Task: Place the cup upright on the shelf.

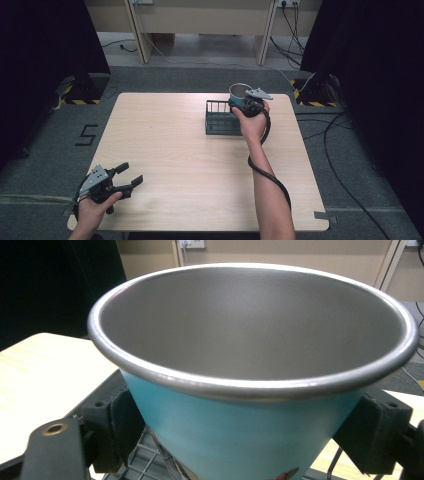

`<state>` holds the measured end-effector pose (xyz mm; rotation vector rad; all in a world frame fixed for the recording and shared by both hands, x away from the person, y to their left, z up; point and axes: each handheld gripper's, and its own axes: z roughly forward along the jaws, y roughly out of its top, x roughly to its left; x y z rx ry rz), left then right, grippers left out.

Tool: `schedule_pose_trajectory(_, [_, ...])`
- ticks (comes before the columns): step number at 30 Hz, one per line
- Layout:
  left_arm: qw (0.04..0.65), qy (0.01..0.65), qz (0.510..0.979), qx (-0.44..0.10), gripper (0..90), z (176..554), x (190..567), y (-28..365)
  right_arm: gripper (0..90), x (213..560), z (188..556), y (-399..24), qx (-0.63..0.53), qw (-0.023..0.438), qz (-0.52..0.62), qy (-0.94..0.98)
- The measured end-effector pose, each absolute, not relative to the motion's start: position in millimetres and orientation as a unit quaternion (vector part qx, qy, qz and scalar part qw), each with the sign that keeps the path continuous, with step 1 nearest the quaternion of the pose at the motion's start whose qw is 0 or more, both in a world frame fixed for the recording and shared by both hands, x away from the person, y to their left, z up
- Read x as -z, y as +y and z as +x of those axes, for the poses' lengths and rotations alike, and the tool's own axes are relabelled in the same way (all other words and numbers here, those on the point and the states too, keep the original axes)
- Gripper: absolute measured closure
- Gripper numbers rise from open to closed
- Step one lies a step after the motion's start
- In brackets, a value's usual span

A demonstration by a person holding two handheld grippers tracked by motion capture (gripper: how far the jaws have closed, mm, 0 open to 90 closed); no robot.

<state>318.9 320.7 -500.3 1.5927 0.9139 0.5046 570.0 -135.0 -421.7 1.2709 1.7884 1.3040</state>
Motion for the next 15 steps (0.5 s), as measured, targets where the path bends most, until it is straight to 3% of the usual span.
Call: schedule_pose_trajectory(15, [0.580,0.391,0.682,-0.214,17.9,319,500,320,17.8,436,574,-131,-0.469,0.279,0.486,0.683])
